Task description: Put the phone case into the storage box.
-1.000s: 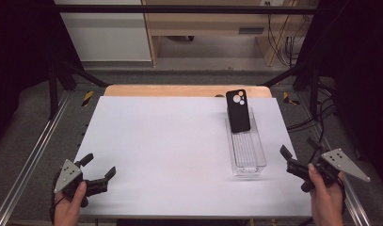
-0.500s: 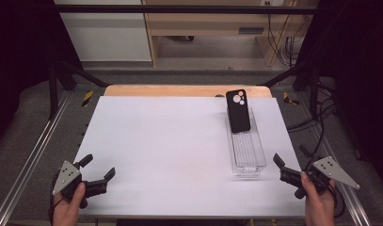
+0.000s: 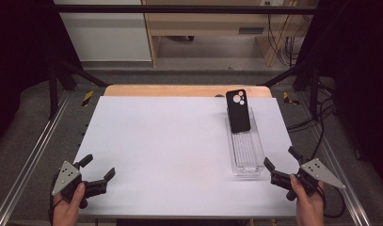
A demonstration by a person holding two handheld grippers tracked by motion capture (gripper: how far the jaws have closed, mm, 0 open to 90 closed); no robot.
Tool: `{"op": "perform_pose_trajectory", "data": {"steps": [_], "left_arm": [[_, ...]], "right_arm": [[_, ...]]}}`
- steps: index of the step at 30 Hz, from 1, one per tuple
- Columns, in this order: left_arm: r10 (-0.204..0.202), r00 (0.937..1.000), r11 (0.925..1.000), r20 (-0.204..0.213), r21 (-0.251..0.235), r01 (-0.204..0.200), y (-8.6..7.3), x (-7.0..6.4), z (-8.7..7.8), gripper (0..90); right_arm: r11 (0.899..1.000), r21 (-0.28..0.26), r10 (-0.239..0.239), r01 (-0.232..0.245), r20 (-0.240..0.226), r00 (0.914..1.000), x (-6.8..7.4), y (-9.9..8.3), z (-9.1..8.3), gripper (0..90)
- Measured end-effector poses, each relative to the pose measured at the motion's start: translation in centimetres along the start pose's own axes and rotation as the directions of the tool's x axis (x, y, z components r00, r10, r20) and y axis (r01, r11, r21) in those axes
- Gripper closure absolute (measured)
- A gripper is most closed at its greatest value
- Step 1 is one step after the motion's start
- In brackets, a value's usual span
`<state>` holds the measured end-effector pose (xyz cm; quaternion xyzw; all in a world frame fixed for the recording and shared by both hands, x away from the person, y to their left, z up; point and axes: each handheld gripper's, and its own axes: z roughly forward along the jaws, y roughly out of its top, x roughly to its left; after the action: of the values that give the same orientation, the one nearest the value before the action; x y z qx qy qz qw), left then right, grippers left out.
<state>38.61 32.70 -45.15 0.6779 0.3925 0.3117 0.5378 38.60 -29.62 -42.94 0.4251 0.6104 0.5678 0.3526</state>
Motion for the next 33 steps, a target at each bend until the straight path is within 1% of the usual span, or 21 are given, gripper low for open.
{"op": "perform_pose_trajectory", "data": {"steps": [9,15,18,20,21,24,25,28,31,33], "left_arm": [[0.001,1.0000,1.0000,0.006,-0.003,-0.001,0.0,-0.1,0.0,2.3],[0.000,1.0000,1.0000,0.009,-0.005,0.000,0.0,-0.1,0.0,2.3],[-0.001,0.9999,1.0000,0.011,-0.006,0.001,0.0,-0.2,0.0,2.3],[0.000,0.9999,1.0000,0.012,-0.007,0.000,0.0,-0.2,0.0,2.3],[0.000,0.9999,1.0000,0.014,-0.008,0.000,0.1,-0.2,0.0,2.3],[0.004,0.9999,0.9999,0.013,-0.012,-0.004,0.1,-0.2,0.0,2.4],[0.012,0.9999,0.9997,0.008,-0.021,-0.012,0.2,-0.2,-0.1,2.6],[0.006,1.0000,0.9991,0.007,-0.042,-0.006,0.3,-0.1,-0.3,2.7],[-0.003,0.9999,0.9990,0.013,-0.045,0.003,0.3,0.0,-0.3,2.7],[0.000,0.9999,0.9989,0.016,-0.047,0.001,0.3,-0.1,-0.2,2.7]], "right_arm": [[1.000,0.000,-0.014,0.014,-0.023,0.9996,1.0,-0.1,0.8,2.5],[1.000,-0.006,-0.010,0.010,-0.026,0.9996,1.2,-0.2,1.4,2.5],[1.000,-0.012,0.007,-0.008,-0.036,0.9993,1.4,-0.3,1.7,2.5],[1.000,-0.012,0.003,-0.004,-0.041,0.9991,1.6,-0.4,2.0,2.5],[1.000,-0.012,0.011,-0.011,-0.044,0.9990,1.7,-0.4,2.1,2.5],[1.000,-0.012,0.013,-0.013,-0.049,0.9987,1.9,-0.5,2.5,2.5],[1.000,-0.009,0.015,-0.016,-0.052,0.9985,2.0,-0.5,2.6,2.5],[1.000,-0.001,0.011,-0.011,-0.056,0.9984,2.1,-0.7,3.0,2.5],[1.000,0.009,0.021,-0.020,-0.059,0.9980,2.1,-0.8,3.5,2.5],[0.999,0.021,0.029,-0.028,-0.062,0.9977,2.2,-0.9,3.8,2.5]]}}
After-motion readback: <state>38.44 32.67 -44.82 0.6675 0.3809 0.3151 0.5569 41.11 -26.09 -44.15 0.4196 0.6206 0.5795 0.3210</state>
